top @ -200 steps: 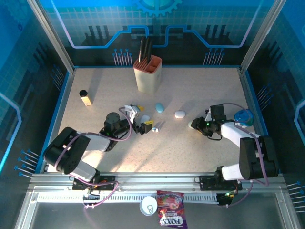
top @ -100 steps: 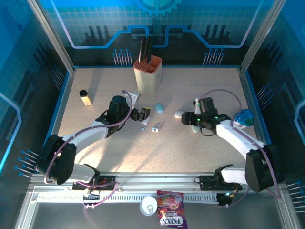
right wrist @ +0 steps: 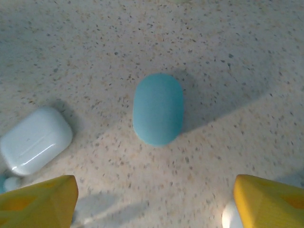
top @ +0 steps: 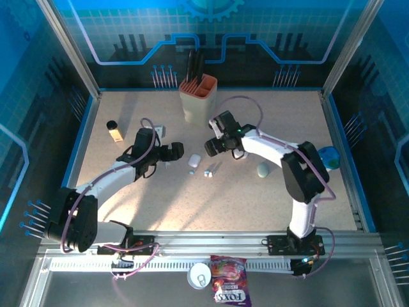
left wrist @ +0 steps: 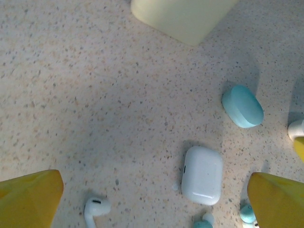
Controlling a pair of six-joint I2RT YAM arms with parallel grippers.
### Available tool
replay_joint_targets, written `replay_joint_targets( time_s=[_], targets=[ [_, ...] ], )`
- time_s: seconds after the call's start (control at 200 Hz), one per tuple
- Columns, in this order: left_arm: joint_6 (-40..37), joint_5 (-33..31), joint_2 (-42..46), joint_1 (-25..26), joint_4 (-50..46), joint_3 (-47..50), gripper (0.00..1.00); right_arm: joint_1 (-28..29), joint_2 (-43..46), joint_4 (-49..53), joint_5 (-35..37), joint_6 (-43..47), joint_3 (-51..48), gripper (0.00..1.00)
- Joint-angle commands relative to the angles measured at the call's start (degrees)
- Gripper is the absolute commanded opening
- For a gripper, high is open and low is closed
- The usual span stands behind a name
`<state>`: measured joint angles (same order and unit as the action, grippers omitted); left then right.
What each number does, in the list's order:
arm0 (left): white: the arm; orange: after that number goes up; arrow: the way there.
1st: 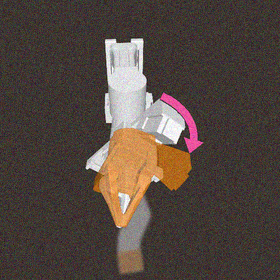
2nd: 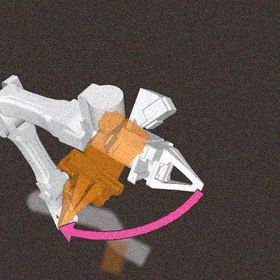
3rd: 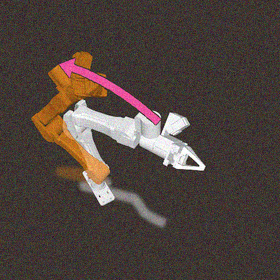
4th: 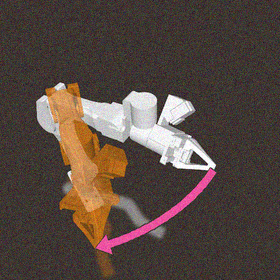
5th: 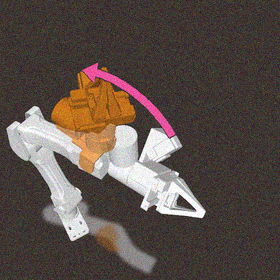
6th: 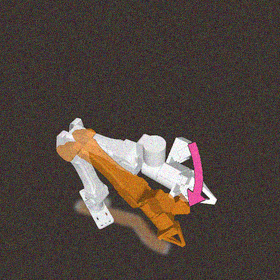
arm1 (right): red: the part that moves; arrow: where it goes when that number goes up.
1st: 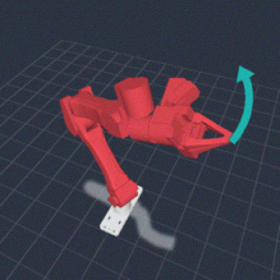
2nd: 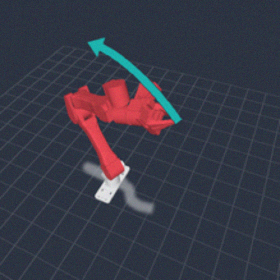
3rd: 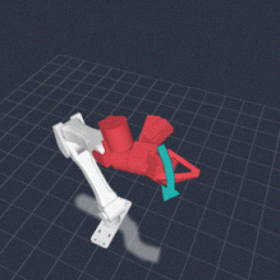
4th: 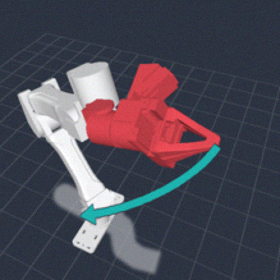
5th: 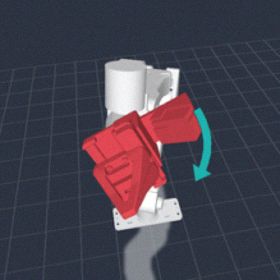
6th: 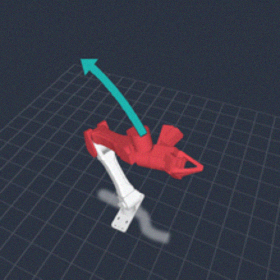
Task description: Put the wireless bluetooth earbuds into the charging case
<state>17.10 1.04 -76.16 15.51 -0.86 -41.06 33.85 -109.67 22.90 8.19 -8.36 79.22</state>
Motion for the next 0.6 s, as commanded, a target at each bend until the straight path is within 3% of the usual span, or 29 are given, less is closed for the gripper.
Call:
replay_joint_targets(
  time_s=[0.0,0.235,0.595],
  targets=[
    [1.5,-1.3,2.7,-0.5,-4.3,0.7,0.99,0.7,-5.2,6.1,1.0,3.7,5.9,0.86],
    [2.0,-3.2,4.3,-0.9,-4.7,2.1,0.99,0.9,-13.4,10.3,1.2,4.6,13.9,0.78],
    [-0.5,-0.9,3.7,-0.9,-3.7,1.5,0.99,1.0,-16.7,12.8,0.3,4.7,17.3,0.53]
  ],
)
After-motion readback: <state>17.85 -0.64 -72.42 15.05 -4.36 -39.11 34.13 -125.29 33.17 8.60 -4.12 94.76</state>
